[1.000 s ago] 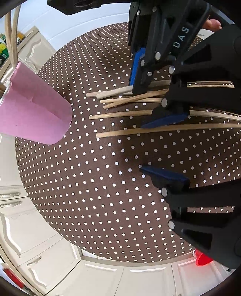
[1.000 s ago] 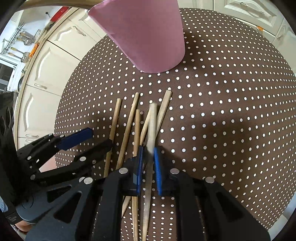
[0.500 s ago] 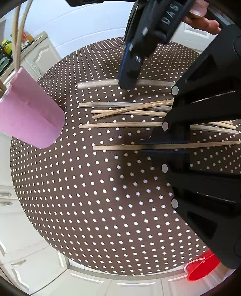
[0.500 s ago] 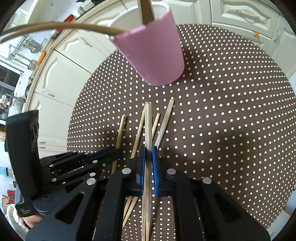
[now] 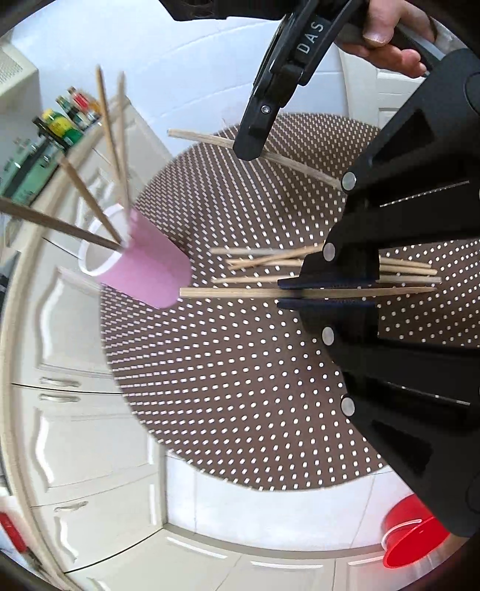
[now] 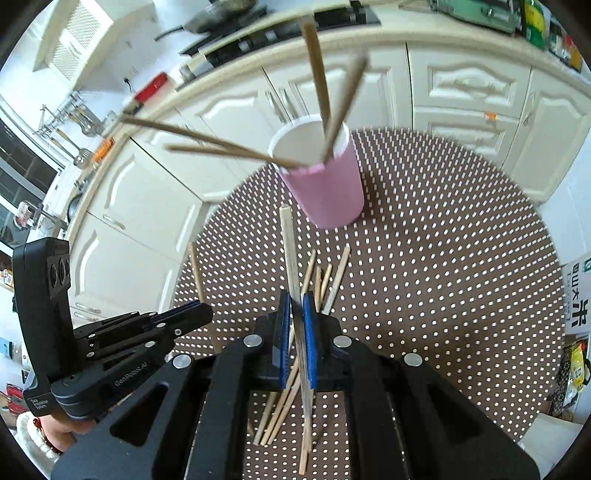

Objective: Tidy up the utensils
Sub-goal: 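Lift the left gripper's chopstick above the pink cup while the right gripper carries its own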

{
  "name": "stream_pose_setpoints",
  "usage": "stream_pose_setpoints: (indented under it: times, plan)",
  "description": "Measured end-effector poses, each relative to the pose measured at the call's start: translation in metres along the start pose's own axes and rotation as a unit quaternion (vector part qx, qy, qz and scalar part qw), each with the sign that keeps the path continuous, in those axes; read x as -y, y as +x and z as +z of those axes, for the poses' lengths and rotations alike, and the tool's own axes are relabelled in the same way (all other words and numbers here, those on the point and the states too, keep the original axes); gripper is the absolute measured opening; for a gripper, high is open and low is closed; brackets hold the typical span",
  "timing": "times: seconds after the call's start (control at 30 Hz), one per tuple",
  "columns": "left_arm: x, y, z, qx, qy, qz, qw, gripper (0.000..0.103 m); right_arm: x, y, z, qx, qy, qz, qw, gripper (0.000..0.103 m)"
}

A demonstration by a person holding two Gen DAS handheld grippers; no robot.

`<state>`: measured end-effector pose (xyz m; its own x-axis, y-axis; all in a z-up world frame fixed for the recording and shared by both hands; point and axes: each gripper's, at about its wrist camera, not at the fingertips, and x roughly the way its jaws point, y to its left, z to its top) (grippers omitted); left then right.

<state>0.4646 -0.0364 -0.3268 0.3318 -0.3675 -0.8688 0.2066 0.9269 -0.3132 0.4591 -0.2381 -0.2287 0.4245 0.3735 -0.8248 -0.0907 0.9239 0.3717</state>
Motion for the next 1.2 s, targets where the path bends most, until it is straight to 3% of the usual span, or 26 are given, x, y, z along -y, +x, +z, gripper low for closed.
stream_pose_setpoints:
  times: [0.3,0.57,0.8,1.2]
  plan:
    - [0.013,-0.076,-0.011,0.074,0.013,-0.014,0.9971,0.005,-0.036,-0.056,-0.005,0.081,-0.036,-0.007,0.996,0.005]
    - [0.03,-0.122,-0.001,0.133,0.024,-0.023,0.9906,0.005,-0.05,-0.095,-0.006,0.146,-0.055,-0.006,0.988,0.005]
    - [0.047,-0.162,0.027,0.194,0.036,-0.033,0.9797,0.005,-0.055,-0.122,0.009,0.192,-0.074,-0.007,0.979,0.005]
    - [0.06,-0.175,0.091,0.262,0.032,-0.02,0.9642,0.005,-0.048,-0.129,0.061,0.233,-0.088,-0.02,0.968,0.005]
